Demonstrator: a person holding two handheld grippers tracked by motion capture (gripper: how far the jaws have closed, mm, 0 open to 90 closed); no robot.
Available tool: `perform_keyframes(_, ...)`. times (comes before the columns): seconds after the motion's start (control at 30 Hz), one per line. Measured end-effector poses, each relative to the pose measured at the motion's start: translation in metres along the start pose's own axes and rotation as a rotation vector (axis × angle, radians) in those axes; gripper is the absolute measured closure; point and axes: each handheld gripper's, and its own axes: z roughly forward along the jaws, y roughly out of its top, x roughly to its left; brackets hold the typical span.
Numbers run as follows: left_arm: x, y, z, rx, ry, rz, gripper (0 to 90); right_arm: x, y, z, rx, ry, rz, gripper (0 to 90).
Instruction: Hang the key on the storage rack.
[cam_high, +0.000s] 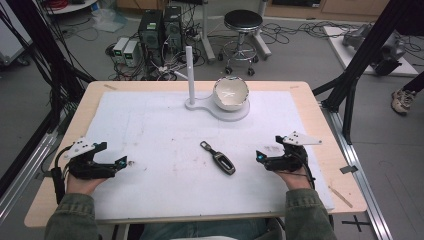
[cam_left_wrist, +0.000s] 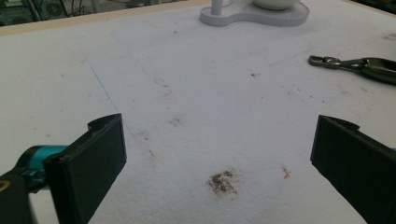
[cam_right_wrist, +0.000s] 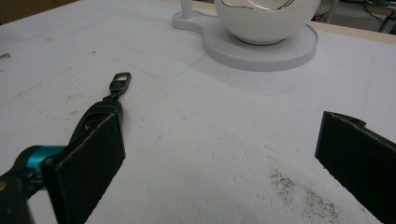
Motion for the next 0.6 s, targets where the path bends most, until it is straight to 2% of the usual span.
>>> perform_keyframes(0.2, -0.0002, 0.0000, 0.0002, 0.004, 0.006, 0.005, 3.9, -0.0009, -0.0007, -0.0019, -0.005, 0.002, 0.010, 0.5)
perform_keyframes(0.37, 0.0003, -0.0001, 0.0001, 0.005, 0.004, 0.005, 3.9, -0.0013, 0.0001, -0.0040, -0.036, 0.001, 0.009, 0.5)
perform_keyframes(0.6, 0.0002, -0.0001, 0.0003, 0.007, 0.002, 0.007, 3.9, -0.0025, -0.0015, -0.0044, -0.025, -0.003, 0.021, 0.5)
